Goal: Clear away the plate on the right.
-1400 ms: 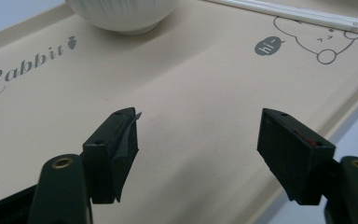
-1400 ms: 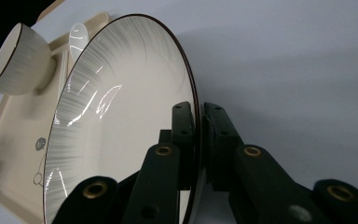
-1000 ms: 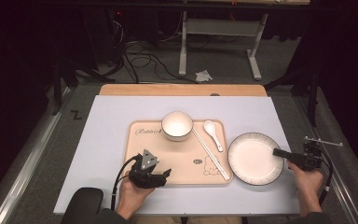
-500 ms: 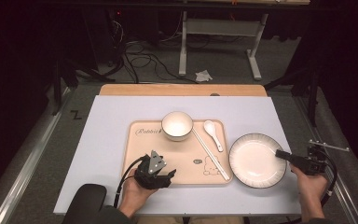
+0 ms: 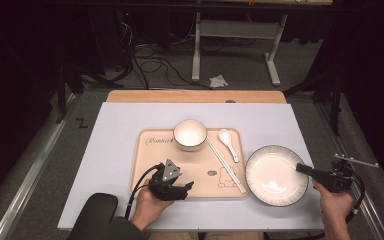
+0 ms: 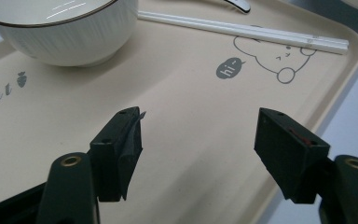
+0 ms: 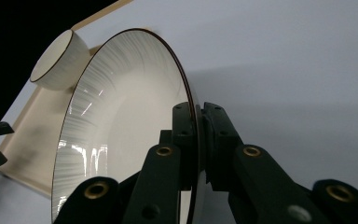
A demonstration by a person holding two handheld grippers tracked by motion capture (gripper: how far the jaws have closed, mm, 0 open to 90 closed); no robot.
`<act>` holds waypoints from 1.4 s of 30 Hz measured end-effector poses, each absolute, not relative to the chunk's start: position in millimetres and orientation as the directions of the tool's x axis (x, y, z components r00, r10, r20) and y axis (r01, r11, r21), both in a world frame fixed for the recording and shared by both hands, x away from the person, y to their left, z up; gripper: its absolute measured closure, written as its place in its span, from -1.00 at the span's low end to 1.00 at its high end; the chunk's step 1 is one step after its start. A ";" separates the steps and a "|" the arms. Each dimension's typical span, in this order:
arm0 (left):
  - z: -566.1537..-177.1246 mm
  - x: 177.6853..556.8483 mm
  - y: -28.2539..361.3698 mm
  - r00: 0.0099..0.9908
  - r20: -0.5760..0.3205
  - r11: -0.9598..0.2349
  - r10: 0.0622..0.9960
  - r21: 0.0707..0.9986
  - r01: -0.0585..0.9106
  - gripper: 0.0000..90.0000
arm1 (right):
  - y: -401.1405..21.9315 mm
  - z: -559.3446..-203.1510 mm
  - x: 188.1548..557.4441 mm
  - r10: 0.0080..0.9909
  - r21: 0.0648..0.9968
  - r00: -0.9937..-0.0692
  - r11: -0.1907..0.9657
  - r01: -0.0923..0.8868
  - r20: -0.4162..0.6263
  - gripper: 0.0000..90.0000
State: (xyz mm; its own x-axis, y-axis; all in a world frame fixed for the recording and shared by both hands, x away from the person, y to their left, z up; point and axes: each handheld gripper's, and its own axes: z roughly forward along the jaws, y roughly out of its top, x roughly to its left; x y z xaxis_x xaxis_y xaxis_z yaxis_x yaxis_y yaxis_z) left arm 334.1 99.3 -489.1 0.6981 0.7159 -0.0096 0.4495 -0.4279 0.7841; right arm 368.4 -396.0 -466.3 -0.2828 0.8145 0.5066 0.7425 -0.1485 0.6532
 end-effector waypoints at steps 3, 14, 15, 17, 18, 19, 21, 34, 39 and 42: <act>-488.9 334.7 98.4 0.699 -0.010 -0.427 0.715 0.785 0.448 -0.28 | -393.7 -465.5 367.2 0.812 0.654 -0.289 -0.144 0.743 0.508 0.91; -488.7 335.7 96.6 0.701 -0.015 -0.424 0.713 0.787 0.447 -0.30 | -372.9 -459.5 367.5 0.777 0.661 -0.357 -0.099 0.744 0.519 0.91; -488.8 335.6 96.4 0.702 -0.016 -0.424 0.712 0.787 0.448 -0.30 | -370.7 -459.4 368.0 0.778 0.664 -0.366 -0.088 0.742 0.511 0.91; -488.8 335.4 95.9 0.703 -0.018 -0.423 0.711 0.788 0.447 -0.30 | -366.5 -459.1 368.8 0.775 0.658 -0.370 -0.077 0.749 0.512 0.91; -489.0 335.4 95.6 0.704 -0.018 -0.423 0.710 0.788 0.447 -0.30 | -364.7 -458.9 369.1 0.775 0.658 -0.374 -0.072 0.749 0.510 0.91; -489.1 335.3 95.4 0.704 -0.019 -0.423 0.710 0.788 0.448 -0.30 | -363.2 -458.6 369.5 0.773 0.660 -0.381 -0.064 0.749 0.507 0.91; -489.1 335.2 95.2 0.705 -0.020 -0.423 0.709 0.788 0.448 -0.30 | -360.3 -458.4 370.1 0.768 0.659 -0.387 -0.060 0.750 0.510 0.91; -484.2 338.4 96.3 0.708 -0.084 -0.372 0.702 0.803 0.465 -0.31 | -319.7 -458.5 382.8 0.738 0.654 -0.459 0.031 0.756 0.496 0.91; -480.6 341.4 99.7 0.705 -0.113 -0.343 0.700 0.813 0.471 -0.31 | -296.3 -458.0 391.5 0.721 0.650 -0.495 0.082 0.755 0.484 0.91; -478.5 340.6 101.0 0.706 -0.144 -0.316 0.694 0.820 0.478 -0.24 | -283.0 -459.3 395.6 0.712 0.645 -0.517 0.117 0.755 0.475 0.91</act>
